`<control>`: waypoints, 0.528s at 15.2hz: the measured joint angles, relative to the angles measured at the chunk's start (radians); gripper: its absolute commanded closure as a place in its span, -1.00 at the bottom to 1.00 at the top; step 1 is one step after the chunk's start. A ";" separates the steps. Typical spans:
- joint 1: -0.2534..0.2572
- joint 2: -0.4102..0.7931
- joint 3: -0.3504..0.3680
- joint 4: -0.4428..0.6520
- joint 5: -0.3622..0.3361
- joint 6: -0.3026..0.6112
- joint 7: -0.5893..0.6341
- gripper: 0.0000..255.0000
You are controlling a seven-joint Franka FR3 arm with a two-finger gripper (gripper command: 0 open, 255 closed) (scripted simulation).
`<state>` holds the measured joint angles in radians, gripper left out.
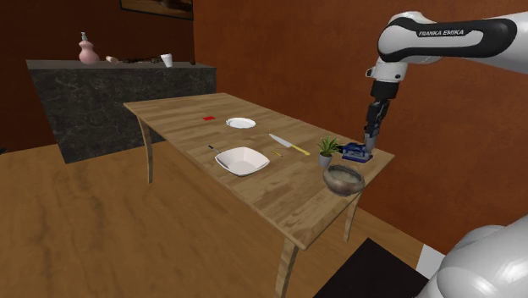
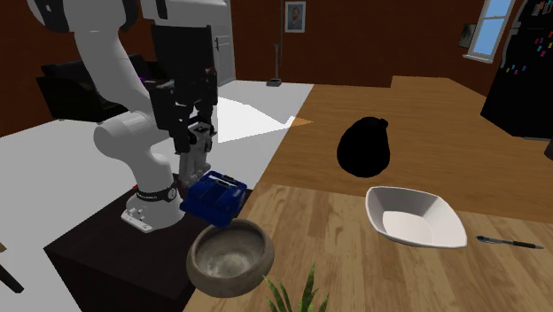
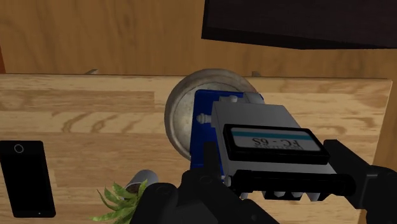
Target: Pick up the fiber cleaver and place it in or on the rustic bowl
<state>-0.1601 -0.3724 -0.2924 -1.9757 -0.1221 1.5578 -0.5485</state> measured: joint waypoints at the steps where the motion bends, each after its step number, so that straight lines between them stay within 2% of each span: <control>1: 0.000 -0.004 0.001 -0.016 -0.001 0.012 0.003 1.00; 8: -0.005 -0.017 -0.006 -0.120 -0.008 0.104 0.005 1.00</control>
<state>-0.1647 -0.3890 -0.2984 -2.0959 -0.1299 1.6617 -0.5432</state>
